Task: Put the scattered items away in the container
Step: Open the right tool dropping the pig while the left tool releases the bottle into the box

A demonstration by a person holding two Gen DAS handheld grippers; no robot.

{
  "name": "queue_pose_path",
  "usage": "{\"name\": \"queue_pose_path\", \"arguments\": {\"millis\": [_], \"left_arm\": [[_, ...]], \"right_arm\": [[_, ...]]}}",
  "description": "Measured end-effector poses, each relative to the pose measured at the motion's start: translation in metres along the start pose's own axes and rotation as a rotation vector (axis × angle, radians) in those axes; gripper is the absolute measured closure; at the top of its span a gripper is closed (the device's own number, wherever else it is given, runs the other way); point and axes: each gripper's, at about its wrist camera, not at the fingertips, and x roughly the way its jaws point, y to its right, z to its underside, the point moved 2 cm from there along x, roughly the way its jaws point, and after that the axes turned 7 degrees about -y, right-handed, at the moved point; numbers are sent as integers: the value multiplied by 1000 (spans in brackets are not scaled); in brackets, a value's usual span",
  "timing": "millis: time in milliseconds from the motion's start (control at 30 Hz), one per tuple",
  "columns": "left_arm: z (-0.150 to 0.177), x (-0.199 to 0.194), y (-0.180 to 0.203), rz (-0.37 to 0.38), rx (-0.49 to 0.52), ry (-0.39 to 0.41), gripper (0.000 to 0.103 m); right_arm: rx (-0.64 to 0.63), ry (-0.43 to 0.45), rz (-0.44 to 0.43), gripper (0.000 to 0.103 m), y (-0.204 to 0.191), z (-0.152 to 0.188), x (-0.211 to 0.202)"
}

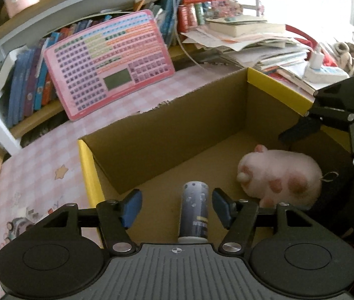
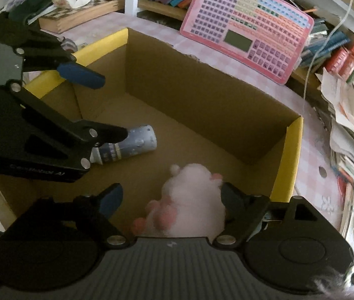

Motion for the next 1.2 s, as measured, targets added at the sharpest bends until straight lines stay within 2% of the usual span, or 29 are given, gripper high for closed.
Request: {"name": "queue_pose_path", "arguments": {"millis": [200, 300, 433, 600, 767, 967, 1200], "left_arm": [[-1, -3, -1, -28, -19, 18, 38], [-2, -14, -3, -62, -58, 69, 26], [0, -33, -6, -63, -100, 122, 17], [9, -56, -8, -81, -135, 176, 13], [25, -79, -16, -63, -183, 234, 12], [47, -102, -23, -46, -171, 288, 12], [79, -131, -32, -28, -114, 309, 12]], "right_arm": [[27, 22, -12, 17, -1, 1, -2], [59, 39, -37, 11, 0, 1, -4], [97, 90, -29, 8, 1, 3, -14], [112, 178, 29, 6, -1, 5, -34], [138, 244, 84, 6, -8, 12, -51], [193, 278, 137, 6, -26, 21, -73], [248, 320, 187, 6, -65, 28, -98]]}}
